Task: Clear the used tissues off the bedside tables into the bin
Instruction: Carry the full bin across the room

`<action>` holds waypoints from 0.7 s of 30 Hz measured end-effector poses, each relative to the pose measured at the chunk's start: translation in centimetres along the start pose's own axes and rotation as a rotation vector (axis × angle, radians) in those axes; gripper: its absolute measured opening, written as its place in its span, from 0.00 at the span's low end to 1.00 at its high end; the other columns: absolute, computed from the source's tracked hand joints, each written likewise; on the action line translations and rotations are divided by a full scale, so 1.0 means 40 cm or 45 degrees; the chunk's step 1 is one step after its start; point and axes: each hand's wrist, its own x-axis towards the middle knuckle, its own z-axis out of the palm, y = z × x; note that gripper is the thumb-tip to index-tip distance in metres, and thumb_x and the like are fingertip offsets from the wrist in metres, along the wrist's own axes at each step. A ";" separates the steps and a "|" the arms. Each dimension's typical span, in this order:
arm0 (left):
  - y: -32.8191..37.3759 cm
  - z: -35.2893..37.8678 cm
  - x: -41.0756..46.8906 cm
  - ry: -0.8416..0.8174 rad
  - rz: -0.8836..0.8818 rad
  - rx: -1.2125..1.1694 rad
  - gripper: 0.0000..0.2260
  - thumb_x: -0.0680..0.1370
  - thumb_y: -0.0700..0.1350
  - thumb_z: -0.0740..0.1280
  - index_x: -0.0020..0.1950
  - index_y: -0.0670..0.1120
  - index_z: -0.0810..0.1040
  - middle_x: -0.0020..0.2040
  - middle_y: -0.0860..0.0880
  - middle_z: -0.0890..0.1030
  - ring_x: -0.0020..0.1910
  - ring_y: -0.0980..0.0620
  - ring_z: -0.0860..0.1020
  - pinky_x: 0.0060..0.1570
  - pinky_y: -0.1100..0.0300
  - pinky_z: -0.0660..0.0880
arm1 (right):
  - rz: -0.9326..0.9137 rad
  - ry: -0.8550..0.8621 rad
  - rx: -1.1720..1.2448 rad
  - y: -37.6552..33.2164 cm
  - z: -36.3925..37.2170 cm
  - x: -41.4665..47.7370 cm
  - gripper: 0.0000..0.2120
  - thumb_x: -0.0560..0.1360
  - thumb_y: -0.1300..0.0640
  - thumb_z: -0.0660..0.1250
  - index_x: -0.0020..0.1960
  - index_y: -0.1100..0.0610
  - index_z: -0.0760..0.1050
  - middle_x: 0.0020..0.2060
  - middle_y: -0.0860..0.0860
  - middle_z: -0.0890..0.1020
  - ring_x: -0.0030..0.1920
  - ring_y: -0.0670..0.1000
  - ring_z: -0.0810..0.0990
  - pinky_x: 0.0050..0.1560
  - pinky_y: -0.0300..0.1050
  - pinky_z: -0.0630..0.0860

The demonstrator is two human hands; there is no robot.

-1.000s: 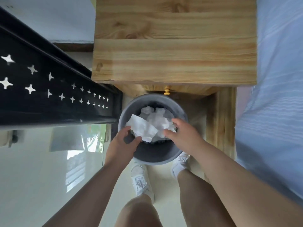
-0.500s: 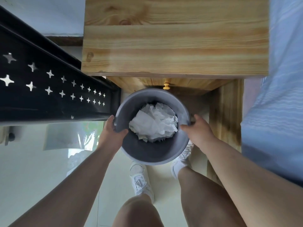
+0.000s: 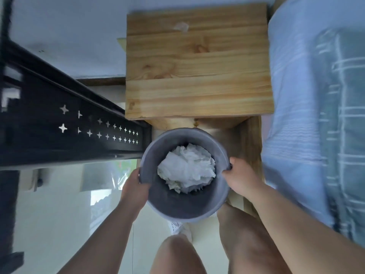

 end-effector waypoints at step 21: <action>0.444 -0.490 -0.906 -0.505 0.747 0.331 0.29 0.72 0.37 0.67 0.63 0.67 0.79 0.53 0.55 0.89 0.53 0.46 0.87 0.56 0.36 0.83 | -0.034 0.580 0.405 -0.137 -0.337 -1.206 0.06 0.80 0.55 0.66 0.44 0.52 0.74 0.33 0.48 0.81 0.33 0.50 0.79 0.36 0.52 0.72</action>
